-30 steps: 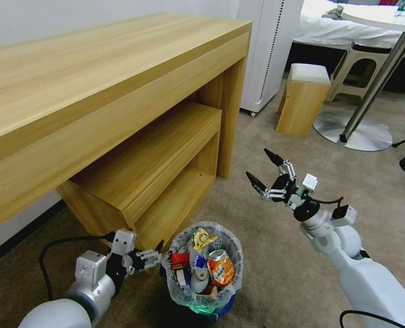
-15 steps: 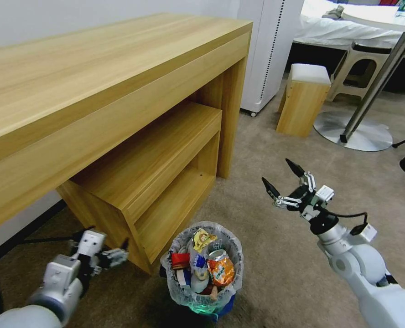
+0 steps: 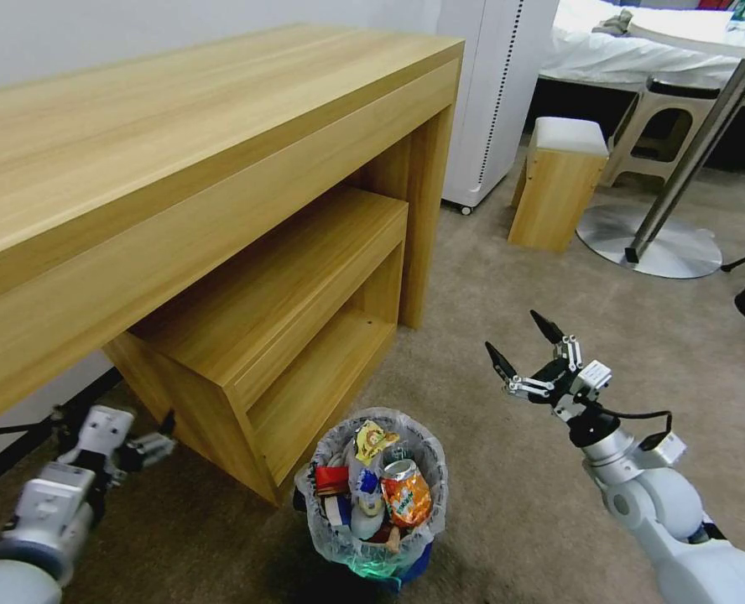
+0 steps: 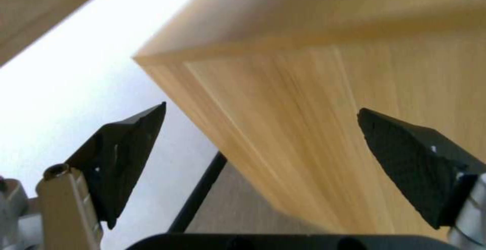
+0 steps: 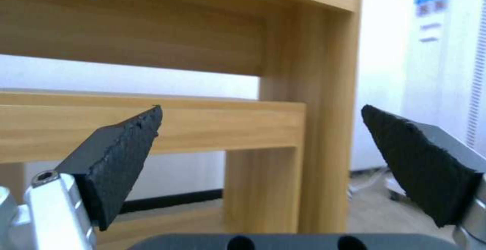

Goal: Pick up the trash bin and place the garbage on the floor into it.

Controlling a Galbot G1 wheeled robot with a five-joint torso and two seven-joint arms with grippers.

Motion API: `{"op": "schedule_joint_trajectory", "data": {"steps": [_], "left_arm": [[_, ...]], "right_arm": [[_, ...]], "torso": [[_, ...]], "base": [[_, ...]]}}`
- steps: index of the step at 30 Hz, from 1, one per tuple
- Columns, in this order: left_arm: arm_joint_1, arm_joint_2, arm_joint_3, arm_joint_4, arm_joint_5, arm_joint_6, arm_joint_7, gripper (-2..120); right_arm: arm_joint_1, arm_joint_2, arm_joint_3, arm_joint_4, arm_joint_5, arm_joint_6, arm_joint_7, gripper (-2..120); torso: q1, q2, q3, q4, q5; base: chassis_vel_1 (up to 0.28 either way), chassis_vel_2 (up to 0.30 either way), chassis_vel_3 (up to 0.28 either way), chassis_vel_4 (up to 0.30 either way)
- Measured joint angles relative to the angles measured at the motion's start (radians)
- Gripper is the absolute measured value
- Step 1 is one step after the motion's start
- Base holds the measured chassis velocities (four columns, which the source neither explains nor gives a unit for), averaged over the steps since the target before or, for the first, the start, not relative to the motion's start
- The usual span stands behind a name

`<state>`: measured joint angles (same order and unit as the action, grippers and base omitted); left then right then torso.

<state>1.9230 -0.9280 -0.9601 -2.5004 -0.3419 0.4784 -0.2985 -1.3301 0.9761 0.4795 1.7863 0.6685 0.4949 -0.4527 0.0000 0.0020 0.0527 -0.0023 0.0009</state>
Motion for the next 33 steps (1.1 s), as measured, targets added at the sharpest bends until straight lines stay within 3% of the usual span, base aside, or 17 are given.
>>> {"op": "schedule_joint_trajectory", "data": {"steps": [5,7,9,10,12,20,33], "left_arm": [[-0.073,-0.136,0.046,0.000,-0.078,-0.132,0.018,100],[-0.084,-0.160,0.055,0.000,-0.086,-0.158,0.033,100],[-0.101,-0.200,0.064,0.020,-0.075,-0.238,0.119,100],[-0.101,-0.200,0.064,0.020,-0.075,-0.238,0.119,100],[-0.121,-0.239,0.070,0.062,-0.044,-0.305,0.193,100],[-0.129,-0.299,0.083,0.123,-0.014,-0.345,0.252,100],[-0.134,-0.301,0.069,0.113,-0.019,-0.336,0.255,100]], "right_arm": [[-0.040,0.005,0.010,0.014,-0.019,-0.012,0.102,100],[-0.048,0.005,0.018,0.019,-0.021,-0.019,0.122,100],[-0.058,0.008,0.041,0.027,-0.024,-0.036,0.157,100],[-0.058,0.008,0.041,0.027,-0.024,-0.036,0.157,100],[-0.065,0.025,0.073,0.029,-0.023,-0.049,0.171,100],[-0.084,0.098,0.124,0.017,-0.017,-0.035,0.147,100],[-0.086,0.107,0.127,0.009,-0.008,-0.023,0.115,100]], "torso": [[0.000,0.000,0.000,-0.0002,0.0000],[0.000,0.000,0.000,-0.0001,-0.0002],[0.000,0.000,0.000,-0.0001,0.0002],[0.000,0.000,0.000,-0.0001,0.0002],[0.000,0.000,0.000,-0.0002,-0.0001],[0.000,0.000,0.000,-0.0002,-0.0001],[0.000,0.000,0.000,-0.0001,-0.0001]], "base": [[0.000,0.000,0.000,0.000],[0.000,0.000,0.000,0.000],[0.000,0.000,0.000,0.000],[0.000,0.000,0.000,0.000],[0.000,0.000,0.000,0.000],[0.000,0.000,0.000,0.000],[0.000,0.000,0.000,0.000]]}}
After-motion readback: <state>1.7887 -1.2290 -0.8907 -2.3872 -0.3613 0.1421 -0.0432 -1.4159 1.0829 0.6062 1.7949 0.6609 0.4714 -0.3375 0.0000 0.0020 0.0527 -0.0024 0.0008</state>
